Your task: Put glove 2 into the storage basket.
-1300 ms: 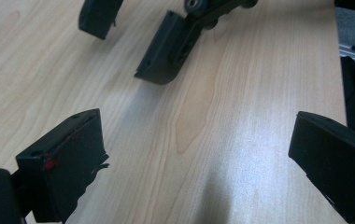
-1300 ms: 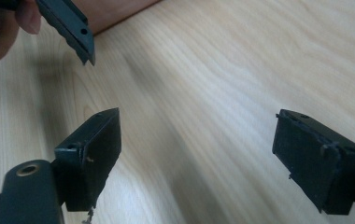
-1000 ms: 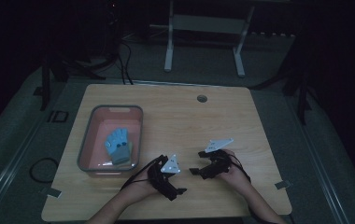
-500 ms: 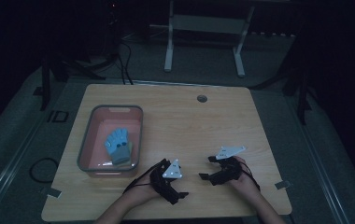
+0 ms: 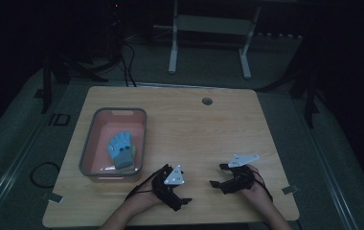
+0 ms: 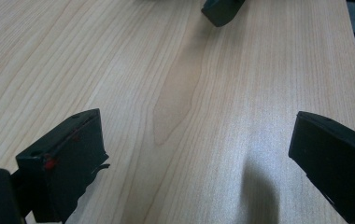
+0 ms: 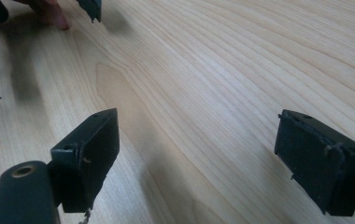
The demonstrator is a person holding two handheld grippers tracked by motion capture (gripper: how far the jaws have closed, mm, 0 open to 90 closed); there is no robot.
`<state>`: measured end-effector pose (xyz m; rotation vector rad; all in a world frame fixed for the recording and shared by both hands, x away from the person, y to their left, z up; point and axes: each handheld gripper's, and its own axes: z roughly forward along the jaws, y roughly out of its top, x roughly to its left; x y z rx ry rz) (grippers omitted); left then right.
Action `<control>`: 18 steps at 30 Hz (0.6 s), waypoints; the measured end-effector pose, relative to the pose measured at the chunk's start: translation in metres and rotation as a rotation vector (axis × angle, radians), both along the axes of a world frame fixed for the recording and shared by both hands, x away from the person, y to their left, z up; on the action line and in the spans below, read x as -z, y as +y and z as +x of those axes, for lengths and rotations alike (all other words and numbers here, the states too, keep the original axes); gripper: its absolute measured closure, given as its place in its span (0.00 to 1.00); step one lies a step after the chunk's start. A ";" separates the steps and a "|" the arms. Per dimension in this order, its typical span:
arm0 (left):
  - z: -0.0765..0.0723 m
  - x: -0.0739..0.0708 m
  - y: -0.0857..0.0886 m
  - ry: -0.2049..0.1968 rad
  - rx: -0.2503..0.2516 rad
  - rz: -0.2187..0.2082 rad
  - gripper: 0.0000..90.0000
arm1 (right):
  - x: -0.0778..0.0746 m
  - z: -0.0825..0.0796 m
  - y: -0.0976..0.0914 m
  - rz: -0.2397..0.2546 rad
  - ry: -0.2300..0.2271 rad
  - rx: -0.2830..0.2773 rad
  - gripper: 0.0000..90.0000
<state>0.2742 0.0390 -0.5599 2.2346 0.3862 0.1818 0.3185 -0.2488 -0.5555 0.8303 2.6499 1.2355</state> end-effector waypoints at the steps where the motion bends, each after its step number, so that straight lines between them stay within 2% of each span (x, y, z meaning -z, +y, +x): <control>1: 0.000 0.001 0.001 0.002 -0.002 -0.003 0.04 | 0.000 0.000 -0.001 0.001 0.000 0.005 0.16; 5: -0.002 0.002 0.003 0.007 -0.004 -0.007 0.04 | 0.001 -0.001 -0.005 0.005 -0.001 0.020 0.16; 8: -0.007 0.003 0.006 0.008 -0.004 -0.026 0.04 | -0.001 -0.002 -0.010 0.018 0.000 0.041 0.16; 10: -0.008 0.004 0.008 0.012 -0.006 -0.020 0.04 | 0.000 -0.002 -0.011 0.021 0.000 0.044 0.16; 14: -0.011 0.005 0.008 0.006 -0.004 -0.019 0.04 | 0.002 -0.002 -0.010 0.006 -0.003 0.049 0.16; 18: -0.014 0.006 0.011 0.013 -0.010 -0.042 0.04 | 0.002 -0.002 -0.011 0.008 -0.013 0.050 0.16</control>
